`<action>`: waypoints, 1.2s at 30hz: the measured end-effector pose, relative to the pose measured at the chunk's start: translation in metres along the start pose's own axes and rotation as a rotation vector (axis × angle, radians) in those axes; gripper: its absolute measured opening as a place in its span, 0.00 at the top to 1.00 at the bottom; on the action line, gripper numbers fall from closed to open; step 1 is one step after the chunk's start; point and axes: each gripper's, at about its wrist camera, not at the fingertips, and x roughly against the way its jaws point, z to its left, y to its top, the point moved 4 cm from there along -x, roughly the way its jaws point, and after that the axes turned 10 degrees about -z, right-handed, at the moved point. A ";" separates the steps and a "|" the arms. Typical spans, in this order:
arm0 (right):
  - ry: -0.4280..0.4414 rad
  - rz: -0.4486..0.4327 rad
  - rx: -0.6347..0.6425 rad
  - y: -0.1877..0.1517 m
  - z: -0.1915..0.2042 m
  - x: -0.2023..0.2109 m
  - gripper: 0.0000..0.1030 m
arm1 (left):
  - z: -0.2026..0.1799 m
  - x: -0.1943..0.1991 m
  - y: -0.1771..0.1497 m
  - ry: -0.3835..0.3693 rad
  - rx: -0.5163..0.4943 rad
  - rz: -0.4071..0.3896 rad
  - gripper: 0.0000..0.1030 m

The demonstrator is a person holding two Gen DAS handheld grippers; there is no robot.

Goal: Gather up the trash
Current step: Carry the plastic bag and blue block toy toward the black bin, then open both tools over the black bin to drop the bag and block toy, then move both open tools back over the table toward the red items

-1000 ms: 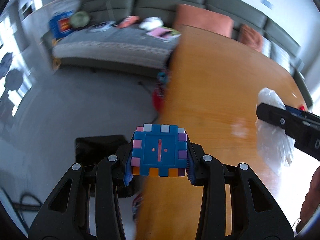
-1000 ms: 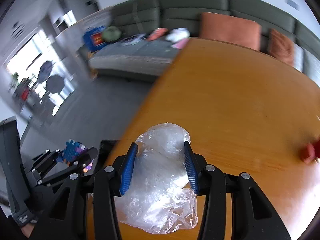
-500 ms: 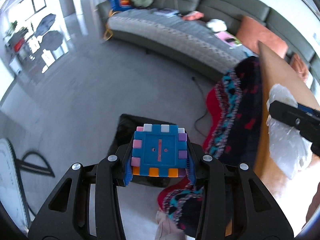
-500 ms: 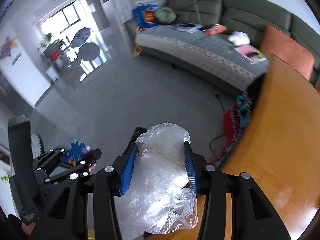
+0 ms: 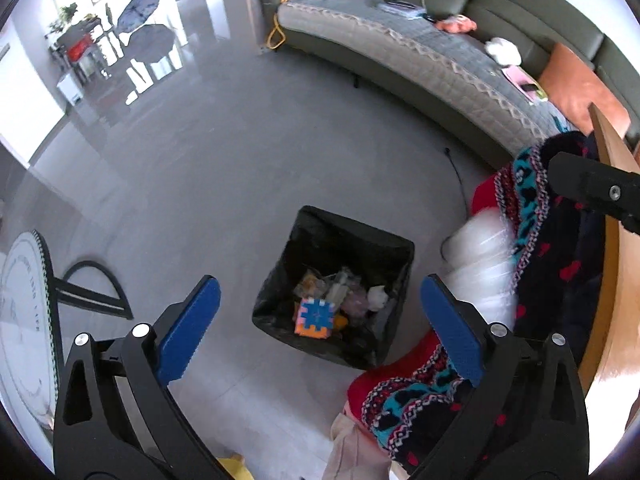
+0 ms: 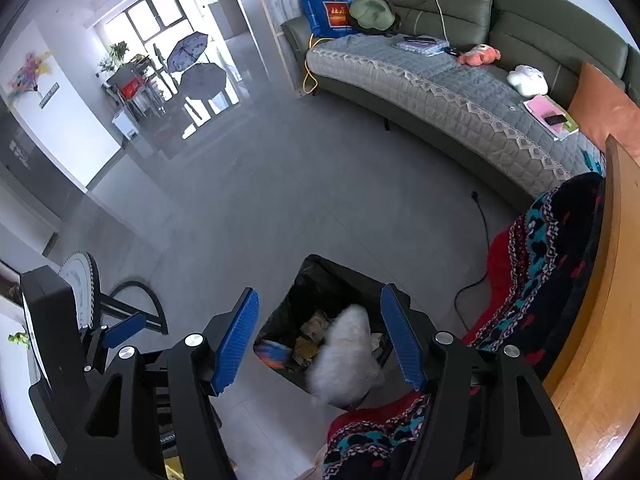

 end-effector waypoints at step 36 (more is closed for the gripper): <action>-0.120 -0.158 -0.167 -0.025 -0.123 0.128 0.37 | -0.158 0.059 0.008 -0.153 -0.228 -0.111 0.06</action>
